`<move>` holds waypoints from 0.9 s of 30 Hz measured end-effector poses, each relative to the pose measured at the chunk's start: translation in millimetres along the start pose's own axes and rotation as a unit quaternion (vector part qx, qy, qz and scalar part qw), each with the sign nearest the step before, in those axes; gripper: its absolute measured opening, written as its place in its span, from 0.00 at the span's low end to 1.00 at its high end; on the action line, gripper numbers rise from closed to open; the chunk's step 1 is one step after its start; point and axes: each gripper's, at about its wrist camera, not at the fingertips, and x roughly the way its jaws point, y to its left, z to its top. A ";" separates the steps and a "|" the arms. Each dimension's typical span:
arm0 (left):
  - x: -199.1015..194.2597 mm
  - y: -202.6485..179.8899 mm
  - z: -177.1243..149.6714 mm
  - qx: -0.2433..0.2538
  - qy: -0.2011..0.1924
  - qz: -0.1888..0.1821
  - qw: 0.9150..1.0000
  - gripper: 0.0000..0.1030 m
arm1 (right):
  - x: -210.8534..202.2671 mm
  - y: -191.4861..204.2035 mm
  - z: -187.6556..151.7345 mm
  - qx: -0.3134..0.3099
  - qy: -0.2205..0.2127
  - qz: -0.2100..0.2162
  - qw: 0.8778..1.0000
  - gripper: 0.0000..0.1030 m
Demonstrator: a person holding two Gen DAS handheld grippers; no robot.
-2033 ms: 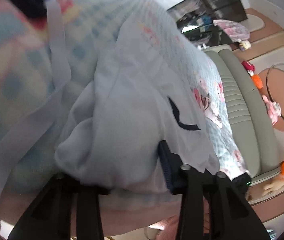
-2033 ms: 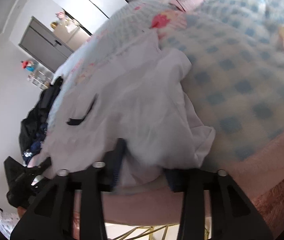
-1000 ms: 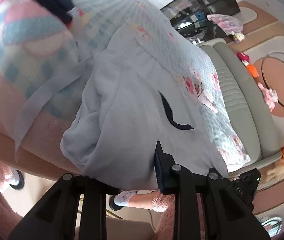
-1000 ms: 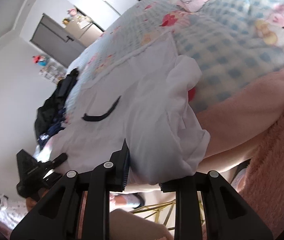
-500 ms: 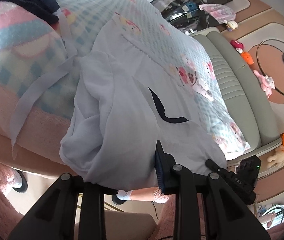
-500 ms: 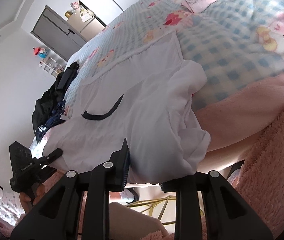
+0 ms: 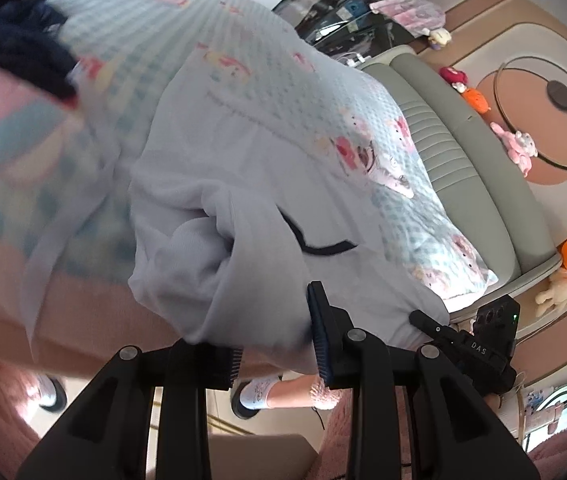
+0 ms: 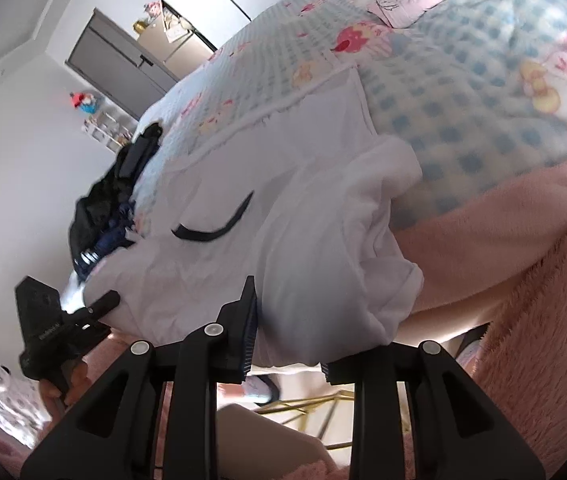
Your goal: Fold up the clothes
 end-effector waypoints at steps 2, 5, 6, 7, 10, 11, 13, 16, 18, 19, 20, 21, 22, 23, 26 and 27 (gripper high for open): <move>0.1 -5.0 10.5 0.011 -0.004 0.001 1.000 0.29 | 0.2 -0.7 9.3 0.007 -0.004 0.010 1.000 0.26; 6.6 -13.3 34.8 0.032 -0.011 0.004 0.999 0.29 | 2.7 5.3 27.1 0.000 -0.009 0.011 1.000 0.26; 9.1 -14.3 42.6 0.036 -0.013 0.005 0.999 0.29 | 3.8 7.8 34.5 -0.004 -0.011 0.011 1.000 0.28; 11.7 -15.3 50.4 0.039 -0.015 0.006 0.999 0.29 | 5.1 10.0 41.4 -0.008 -0.013 0.010 1.000 0.30; 21.5 -13.9 72.1 0.047 -0.026 0.013 0.998 0.29 | 12.9 14.9 64.1 -0.014 -0.022 0.007 1.000 0.30; 24.7 -13.3 79.2 0.049 -0.029 0.016 0.998 0.29 | 17.2 15.4 71.3 -0.014 -0.023 0.006 1.000 0.30; 31.6 -7.2 89.5 0.043 -0.036 0.018 0.998 0.29 | 27.4 16.3 86.0 -0.014 -0.026 0.003 1.000 0.30; 44.6 11.2 100.2 0.010 -0.039 0.032 0.999 0.31 | 41.8 15.6 103.2 -0.007 -0.034 -0.008 0.999 0.30; 48.3 24.0 97.7 -0.014 -0.036 0.033 0.999 0.35 | 47.8 12.5 109.4 0.009 -0.052 -0.025 0.998 0.31; 48.0 26.1 95.6 -0.011 -0.037 0.039 0.999 0.37 | 51.8 10.9 111.0 0.017 -0.056 -0.029 0.998 0.31; 47.6 28.3 93.6 -0.007 -0.037 0.045 0.998 0.41 | 56.6 9.2 112.0 0.024 -0.057 -0.029 0.998 0.31; 47.3 30.5 91.6 -0.004 -0.038 0.051 0.998 0.43 | 60.5 7.1 112.1 0.031 -0.057 -0.031 0.997 0.31; 46.9 32.7 89.6 0.000 -0.039 0.057 0.998 0.44 | 64.2 5.0 111.8 0.035 -0.056 -0.035 0.997 0.32; 46.5 34.7 87.9 0.004 -0.039 0.064 0.997 0.45 | 66.3 3.9 112.5 0.036 -0.055 -0.037 0.997 0.32; 43.8 30.7 96.2 0.044 -0.043 0.093 0.994 0.47 | 61.6 10.3 119.1 0.011 -0.054 -0.038 0.998 0.34; 43.0 29.0 99.3 0.057 -0.044 0.100 0.992 0.49 | 56.8 14.6 121.4 -0.002 -0.057 -0.039 0.998 0.37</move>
